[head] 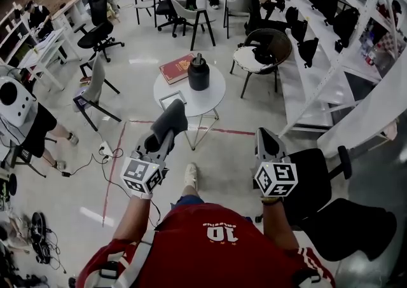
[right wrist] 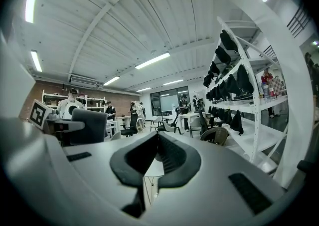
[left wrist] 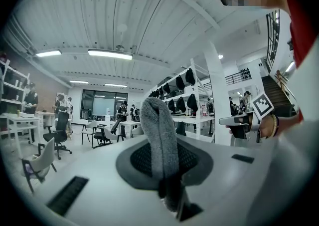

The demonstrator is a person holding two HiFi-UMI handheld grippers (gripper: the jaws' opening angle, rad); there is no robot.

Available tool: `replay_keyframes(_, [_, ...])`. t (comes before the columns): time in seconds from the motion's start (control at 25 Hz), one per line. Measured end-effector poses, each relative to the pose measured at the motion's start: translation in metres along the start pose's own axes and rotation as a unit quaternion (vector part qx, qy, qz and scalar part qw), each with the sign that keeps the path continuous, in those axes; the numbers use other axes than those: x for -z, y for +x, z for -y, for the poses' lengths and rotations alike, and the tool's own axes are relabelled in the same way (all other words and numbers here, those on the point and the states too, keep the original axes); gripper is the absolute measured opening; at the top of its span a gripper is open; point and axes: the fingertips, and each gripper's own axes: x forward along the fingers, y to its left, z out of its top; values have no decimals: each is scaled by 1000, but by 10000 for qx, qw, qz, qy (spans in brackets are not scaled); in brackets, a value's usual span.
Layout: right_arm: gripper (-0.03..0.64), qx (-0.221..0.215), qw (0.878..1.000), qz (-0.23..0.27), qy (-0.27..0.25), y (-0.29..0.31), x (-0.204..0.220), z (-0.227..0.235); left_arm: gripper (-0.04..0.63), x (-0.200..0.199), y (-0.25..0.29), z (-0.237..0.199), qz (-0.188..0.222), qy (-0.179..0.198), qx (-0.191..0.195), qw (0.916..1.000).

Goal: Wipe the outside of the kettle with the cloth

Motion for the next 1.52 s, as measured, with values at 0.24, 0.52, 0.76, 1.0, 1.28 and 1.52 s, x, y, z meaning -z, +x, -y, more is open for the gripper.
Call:
replay_keyframes(0.24, [15,-48,10000,-16,35,12,-3,4,48,-3,7,-5,-63,70,-38,9999])
replay_keyframes(0.52, [17,-85,9999,-64,45,35,-2,4,48,-2,19,-24,-53,16,-68,10000])
replay_keyframes(0.76, [17,-120,9999,-93,-61,61,-12,5,48,-9,41,-42,35,-40,-24,10000])
replay_keyframes(1.0, [17,-135,9996,-193,-162,92,-18,8,48,-7,64,-62,-5,-118,45,9999])
replay_keyframes(1.28, [17,-118,9993,-300,-208,136,-23,14,48,-8,102,-94,77,-325,124,9994])
replay_keyframes(1.52, [17,-84,9991,-318,-266,186,-35,11,48,-12,135,-136,53,-301,178,9994])
